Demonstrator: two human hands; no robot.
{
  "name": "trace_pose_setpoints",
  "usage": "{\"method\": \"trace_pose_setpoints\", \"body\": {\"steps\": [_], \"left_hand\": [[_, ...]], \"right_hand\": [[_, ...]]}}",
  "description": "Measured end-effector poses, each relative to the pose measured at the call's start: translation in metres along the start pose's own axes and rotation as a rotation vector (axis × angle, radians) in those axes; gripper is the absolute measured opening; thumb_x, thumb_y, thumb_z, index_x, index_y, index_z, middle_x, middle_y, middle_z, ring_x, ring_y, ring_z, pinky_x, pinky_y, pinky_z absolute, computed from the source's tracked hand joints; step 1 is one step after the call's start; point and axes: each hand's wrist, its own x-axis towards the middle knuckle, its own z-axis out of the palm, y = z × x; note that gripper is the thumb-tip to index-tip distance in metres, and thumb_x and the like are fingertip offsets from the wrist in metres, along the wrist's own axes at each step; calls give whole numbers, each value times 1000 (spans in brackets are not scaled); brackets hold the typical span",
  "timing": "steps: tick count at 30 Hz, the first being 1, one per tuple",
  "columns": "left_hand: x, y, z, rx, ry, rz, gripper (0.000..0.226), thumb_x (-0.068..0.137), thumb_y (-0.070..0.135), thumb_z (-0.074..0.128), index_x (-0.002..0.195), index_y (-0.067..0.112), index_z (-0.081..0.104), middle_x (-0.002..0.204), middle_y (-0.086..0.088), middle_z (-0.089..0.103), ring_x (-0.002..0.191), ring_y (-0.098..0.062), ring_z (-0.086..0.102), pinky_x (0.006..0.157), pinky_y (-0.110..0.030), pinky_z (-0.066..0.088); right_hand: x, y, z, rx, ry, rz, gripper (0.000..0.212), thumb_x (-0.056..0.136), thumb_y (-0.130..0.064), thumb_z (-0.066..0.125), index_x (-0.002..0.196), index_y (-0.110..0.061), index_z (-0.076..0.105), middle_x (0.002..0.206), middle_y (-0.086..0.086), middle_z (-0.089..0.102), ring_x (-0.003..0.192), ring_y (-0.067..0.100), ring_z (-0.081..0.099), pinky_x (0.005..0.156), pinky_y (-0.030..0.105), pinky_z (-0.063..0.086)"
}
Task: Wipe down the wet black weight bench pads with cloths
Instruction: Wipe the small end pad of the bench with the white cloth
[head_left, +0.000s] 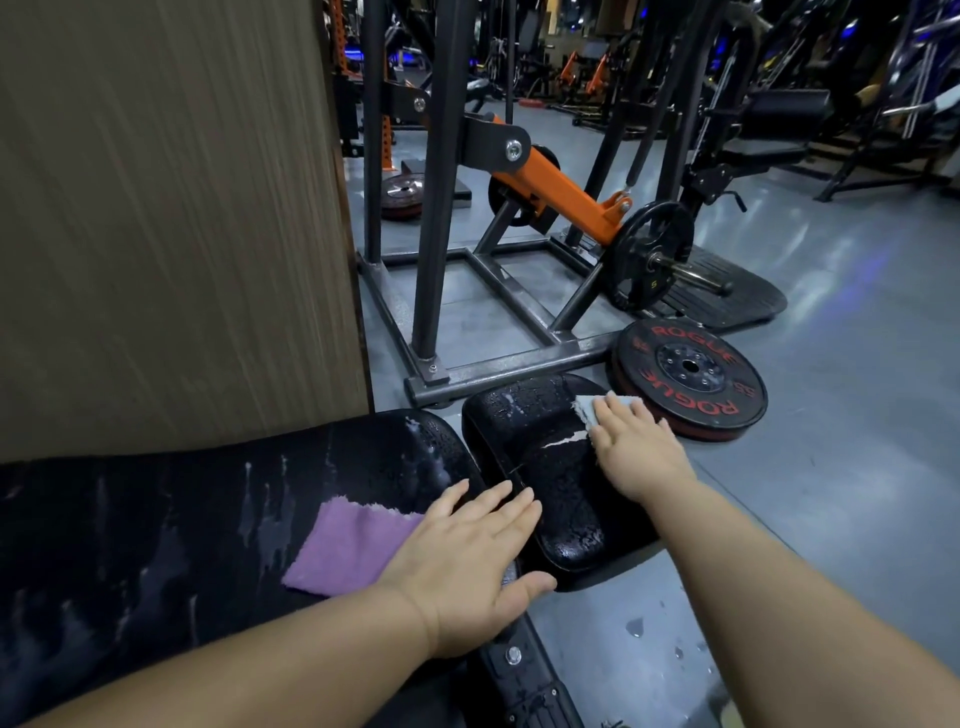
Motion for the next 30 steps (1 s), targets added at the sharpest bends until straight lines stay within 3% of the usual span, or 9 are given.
{"method": "trace_pose_setpoints", "body": {"steps": [2,6,9,12,16,20,22,26,30], "left_hand": [[0,1,0,10,-6,0,80,87,67,4,156,26,-2,162,13,-9,147,-6,-16,117,-36,-18],[0,1,0,12,-8,-2,78,91,66,11,156,25,-3,162,12,-10,146,-5,-19,115,-35,-20],[0,1,1,28,-18,0,78,92,67,12,156,25,-6,162,12,-11,146,-6,-20,116,-36,-19],[0,1,1,36,-27,-8,78,92,68,9,156,25,-6,162,12,-12,145,-5,-21,116,-36,-19],[-1,2,-1,36,-48,-9,86,84,73,-2,155,26,-7,161,13,-14,140,-1,-27,114,-37,-23],[2,0,2,8,-52,-50,83,91,72,10,155,24,-10,159,13,-20,141,-4,-31,116,-42,-20],[4,-1,3,-2,-63,-57,83,92,72,12,155,23,-10,160,11,-20,142,-5,-29,117,-43,-18],[7,-2,3,-18,-71,-58,85,92,72,15,156,21,-7,162,9,-15,146,-7,-20,118,-39,-18],[17,-3,-9,10,-48,-42,104,73,80,-4,156,20,6,164,5,3,149,-12,-8,117,-35,-15]], "right_hand": [[-3,-7,2,-24,-8,-30,48,103,-32,20,151,-25,19,160,-9,11,146,18,5,117,44,8],[-19,-37,2,-19,-72,-319,48,104,-32,24,152,-28,17,160,-12,7,147,13,3,117,37,1],[-22,-55,4,26,-101,-433,48,104,-30,26,151,-28,20,160,-13,10,145,8,0,117,37,-1],[-10,-55,9,32,-90,-420,48,104,-32,26,152,-29,20,160,-14,10,146,8,1,118,37,0],[11,-27,3,-14,-45,-179,49,104,-33,21,153,-26,17,161,-10,8,147,13,4,118,40,4],[22,-15,-1,-51,-28,-36,47,103,-31,21,150,-23,22,160,-8,13,145,18,7,116,46,10],[20,-23,1,-57,-29,-68,47,103,-31,21,150,-24,22,160,-8,12,146,19,8,116,44,9],[6,-52,3,-12,-81,-338,47,104,-32,26,151,-27,21,160,-11,10,147,14,5,117,37,3],[9,-65,6,18,-112,-417,48,105,-33,25,152,-28,18,160,-13,8,147,11,-1,117,34,0]]}}
